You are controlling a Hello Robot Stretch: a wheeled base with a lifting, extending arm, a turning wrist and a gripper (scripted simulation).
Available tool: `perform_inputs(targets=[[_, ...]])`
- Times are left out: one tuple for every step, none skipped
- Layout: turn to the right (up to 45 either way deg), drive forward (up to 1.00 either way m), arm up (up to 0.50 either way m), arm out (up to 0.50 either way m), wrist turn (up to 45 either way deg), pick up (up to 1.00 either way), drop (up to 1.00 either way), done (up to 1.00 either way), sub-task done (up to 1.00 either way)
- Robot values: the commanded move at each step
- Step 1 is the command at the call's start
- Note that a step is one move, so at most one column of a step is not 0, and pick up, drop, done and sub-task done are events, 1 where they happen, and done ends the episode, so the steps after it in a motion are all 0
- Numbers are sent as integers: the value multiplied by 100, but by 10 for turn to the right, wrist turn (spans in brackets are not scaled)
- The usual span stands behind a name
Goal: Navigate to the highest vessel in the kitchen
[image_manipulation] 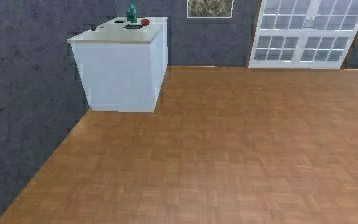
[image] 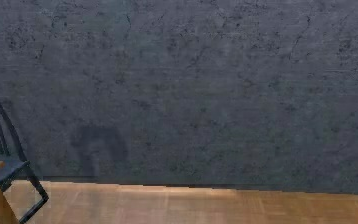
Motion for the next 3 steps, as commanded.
perform_inputs(targets=[[-450,0,0,0,0,0,0,0,0],[450,0,0,0,0,0,0,0,0],[450,0,0,0,0,0,0,0,0]])
